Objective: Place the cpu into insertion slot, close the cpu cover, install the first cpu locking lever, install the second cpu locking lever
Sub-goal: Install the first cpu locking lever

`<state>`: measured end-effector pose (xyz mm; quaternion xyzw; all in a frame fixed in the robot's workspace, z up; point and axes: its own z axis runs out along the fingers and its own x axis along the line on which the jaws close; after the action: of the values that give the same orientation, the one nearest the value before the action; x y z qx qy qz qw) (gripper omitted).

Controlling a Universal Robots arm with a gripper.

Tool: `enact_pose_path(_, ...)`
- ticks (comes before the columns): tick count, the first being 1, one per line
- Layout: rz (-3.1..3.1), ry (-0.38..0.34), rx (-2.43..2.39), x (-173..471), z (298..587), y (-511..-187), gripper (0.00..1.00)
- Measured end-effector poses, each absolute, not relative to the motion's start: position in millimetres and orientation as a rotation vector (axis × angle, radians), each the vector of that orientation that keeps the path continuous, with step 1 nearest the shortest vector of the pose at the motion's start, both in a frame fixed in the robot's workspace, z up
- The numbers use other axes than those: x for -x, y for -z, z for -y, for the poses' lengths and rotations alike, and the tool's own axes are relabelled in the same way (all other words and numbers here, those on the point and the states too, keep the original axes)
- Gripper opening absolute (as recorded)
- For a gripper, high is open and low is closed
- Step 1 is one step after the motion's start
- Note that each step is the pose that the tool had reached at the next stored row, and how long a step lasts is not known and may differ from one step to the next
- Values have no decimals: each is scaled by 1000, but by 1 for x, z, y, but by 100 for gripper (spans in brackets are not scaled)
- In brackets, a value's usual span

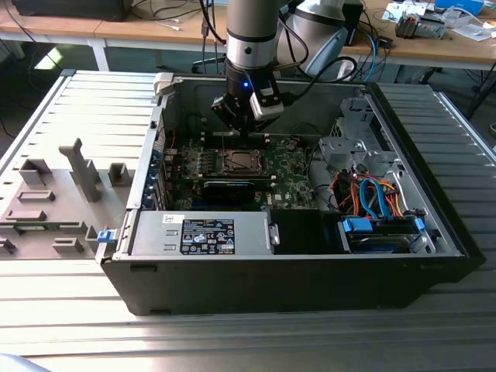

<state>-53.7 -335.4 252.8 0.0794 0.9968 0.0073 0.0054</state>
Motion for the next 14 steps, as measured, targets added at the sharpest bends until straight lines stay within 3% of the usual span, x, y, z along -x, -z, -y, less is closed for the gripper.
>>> enact_pose_path(14, -3122, -23, -229, 54, 335, -253, 11)
